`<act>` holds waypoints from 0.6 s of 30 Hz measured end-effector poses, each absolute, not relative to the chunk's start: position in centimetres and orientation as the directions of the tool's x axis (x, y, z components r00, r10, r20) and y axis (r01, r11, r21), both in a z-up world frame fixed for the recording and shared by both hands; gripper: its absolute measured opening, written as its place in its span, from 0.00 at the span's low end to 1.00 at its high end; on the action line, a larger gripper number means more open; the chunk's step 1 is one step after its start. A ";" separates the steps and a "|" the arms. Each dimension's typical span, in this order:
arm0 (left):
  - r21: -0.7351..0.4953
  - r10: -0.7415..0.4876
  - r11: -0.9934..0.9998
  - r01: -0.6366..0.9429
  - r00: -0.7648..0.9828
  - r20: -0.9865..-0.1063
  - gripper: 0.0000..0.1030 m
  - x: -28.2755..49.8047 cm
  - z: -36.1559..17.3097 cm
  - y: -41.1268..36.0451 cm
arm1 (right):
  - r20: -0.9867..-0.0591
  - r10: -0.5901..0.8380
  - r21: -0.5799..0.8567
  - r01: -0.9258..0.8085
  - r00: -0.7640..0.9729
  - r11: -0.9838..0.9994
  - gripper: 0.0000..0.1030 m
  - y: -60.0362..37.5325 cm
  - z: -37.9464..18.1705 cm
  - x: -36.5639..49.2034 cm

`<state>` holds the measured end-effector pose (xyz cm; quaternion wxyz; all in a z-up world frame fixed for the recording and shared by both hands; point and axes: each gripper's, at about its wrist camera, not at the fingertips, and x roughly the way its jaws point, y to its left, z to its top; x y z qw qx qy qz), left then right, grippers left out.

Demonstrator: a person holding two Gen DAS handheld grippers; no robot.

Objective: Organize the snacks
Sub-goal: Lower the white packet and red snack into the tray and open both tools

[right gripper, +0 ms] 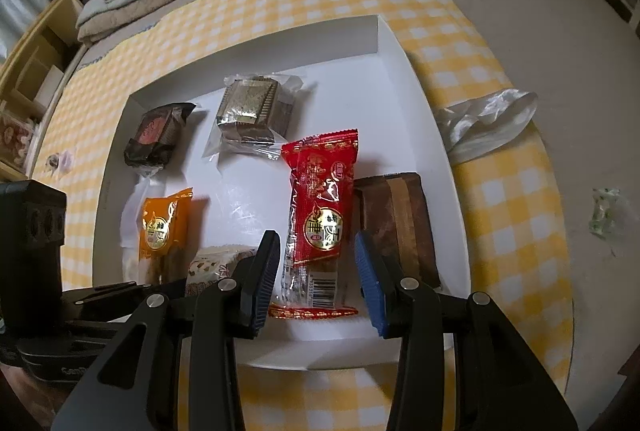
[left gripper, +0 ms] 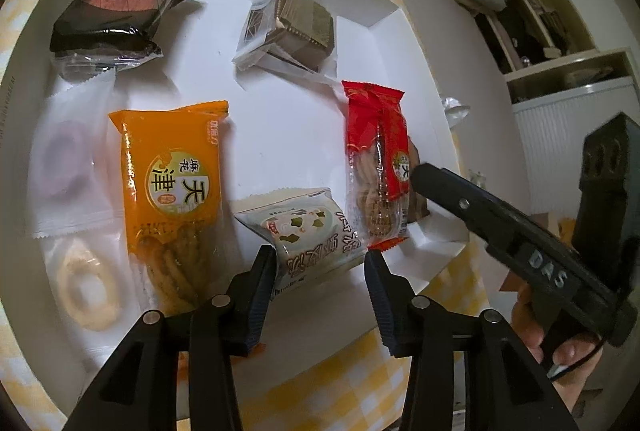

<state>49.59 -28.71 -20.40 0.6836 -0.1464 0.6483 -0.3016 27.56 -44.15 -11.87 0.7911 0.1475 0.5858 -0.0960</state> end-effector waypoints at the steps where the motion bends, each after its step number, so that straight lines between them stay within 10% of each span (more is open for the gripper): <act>1: -0.590 -0.602 0.776 0.224 -0.019 -0.799 0.41 48.6 -20.1 -28.3 | -0.954 0.023 0.127 0.332 0.300 0.935 0.40 -44.3 -12.0 27.6; 18: -0.554 -0.572 0.799 0.235 0.008 -0.820 0.26 47.5 -19.2 -27.1 | -0.977 0.045 0.080 0.162 0.208 0.983 0.33 -40.4 -15.0 29.3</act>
